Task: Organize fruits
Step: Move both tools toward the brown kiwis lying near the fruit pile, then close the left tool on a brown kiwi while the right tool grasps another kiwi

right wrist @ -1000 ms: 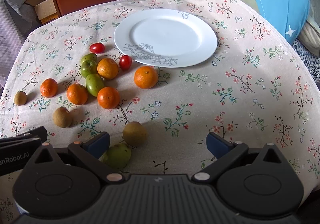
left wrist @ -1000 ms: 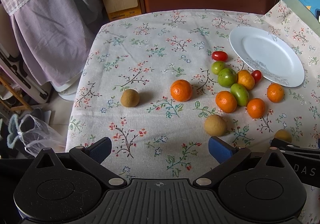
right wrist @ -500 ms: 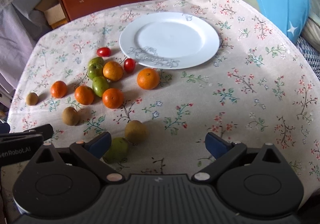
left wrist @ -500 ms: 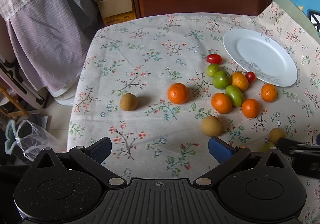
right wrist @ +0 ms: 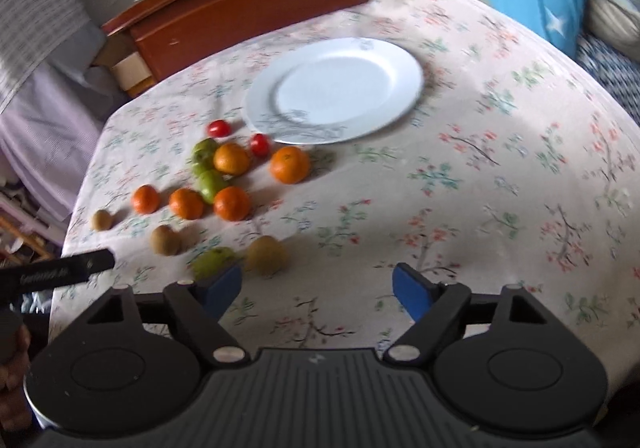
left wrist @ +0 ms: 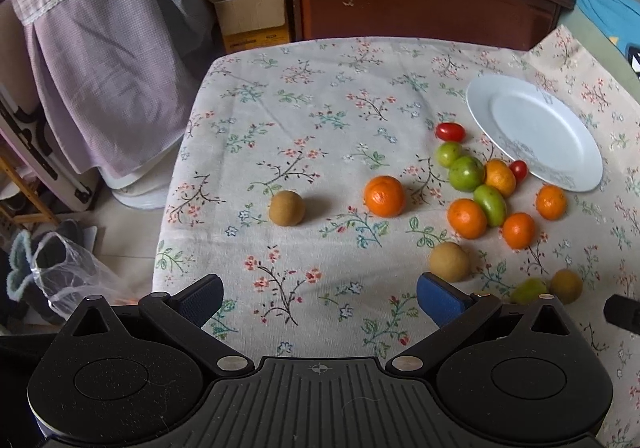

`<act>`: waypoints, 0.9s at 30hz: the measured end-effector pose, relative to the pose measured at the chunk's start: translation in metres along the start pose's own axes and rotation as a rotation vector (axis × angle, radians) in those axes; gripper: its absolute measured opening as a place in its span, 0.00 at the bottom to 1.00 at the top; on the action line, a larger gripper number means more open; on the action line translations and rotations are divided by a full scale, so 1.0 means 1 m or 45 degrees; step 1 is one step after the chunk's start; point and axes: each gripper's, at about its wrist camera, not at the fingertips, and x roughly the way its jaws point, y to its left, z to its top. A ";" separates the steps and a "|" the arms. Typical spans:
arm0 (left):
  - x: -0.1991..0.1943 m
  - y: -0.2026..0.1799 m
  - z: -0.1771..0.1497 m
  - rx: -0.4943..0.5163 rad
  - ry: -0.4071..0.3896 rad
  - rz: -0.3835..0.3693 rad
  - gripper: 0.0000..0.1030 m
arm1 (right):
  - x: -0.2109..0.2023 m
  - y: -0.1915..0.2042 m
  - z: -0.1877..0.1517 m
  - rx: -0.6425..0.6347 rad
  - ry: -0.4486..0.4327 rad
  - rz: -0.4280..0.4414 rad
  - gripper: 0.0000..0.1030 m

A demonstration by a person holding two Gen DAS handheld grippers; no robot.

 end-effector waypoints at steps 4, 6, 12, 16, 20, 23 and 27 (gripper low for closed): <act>-0.001 0.001 0.000 -0.008 -0.013 -0.036 1.00 | -0.002 0.009 -0.004 -0.071 -0.050 0.048 0.64; 0.000 -0.001 0.000 -0.007 -0.013 -0.049 1.00 | 0.000 0.011 -0.005 -0.088 -0.051 0.056 0.59; 0.001 -0.008 -0.004 0.018 -0.033 -0.110 0.99 | 0.012 0.009 -0.008 -0.062 -0.034 0.061 0.39; 0.003 -0.016 -0.005 0.045 -0.052 -0.144 0.98 | 0.016 0.015 -0.009 -0.087 -0.049 0.071 0.39; 0.007 -0.026 -0.006 0.076 -0.061 -0.173 0.98 | 0.022 0.019 -0.010 -0.109 -0.050 0.064 0.39; 0.009 -0.030 -0.005 0.083 -0.072 -0.206 0.96 | 0.027 0.019 -0.010 -0.103 -0.043 0.054 0.39; 0.017 -0.034 -0.005 0.075 -0.064 -0.249 0.86 | 0.031 0.018 -0.009 -0.087 -0.044 0.049 0.39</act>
